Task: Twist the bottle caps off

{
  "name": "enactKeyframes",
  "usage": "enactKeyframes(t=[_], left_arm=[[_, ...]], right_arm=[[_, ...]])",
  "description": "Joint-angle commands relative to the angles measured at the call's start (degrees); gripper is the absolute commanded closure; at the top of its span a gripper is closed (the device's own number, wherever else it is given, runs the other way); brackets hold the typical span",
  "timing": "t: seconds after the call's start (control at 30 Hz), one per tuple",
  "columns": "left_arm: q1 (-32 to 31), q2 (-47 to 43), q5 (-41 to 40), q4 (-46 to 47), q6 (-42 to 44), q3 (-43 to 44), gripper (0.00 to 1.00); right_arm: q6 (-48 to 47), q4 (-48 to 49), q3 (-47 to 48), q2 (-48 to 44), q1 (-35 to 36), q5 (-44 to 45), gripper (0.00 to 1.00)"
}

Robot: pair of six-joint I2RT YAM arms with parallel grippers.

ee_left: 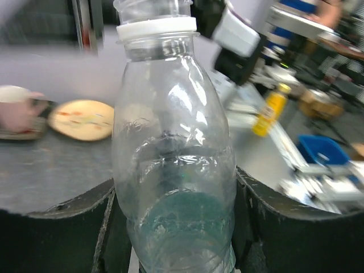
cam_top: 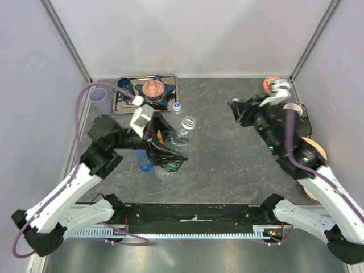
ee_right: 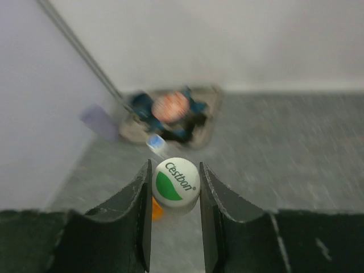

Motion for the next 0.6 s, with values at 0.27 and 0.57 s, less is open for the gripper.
enactKeyframes(t=[0.27, 0.57], left_arm=[[0.25, -15.93, -31.36, -11.17, 12.33, -6.81, 0.51], [0.25, -18.92, -33.83, -10.84, 12.69, -10.76, 0.51]], right_arm=[[10.32, 2.87, -24.78, 20.55, -4.44, 10.88, 1.0], [11.72, 6.14, -23.21, 36.01, -8.75, 9.39, 1.0]])
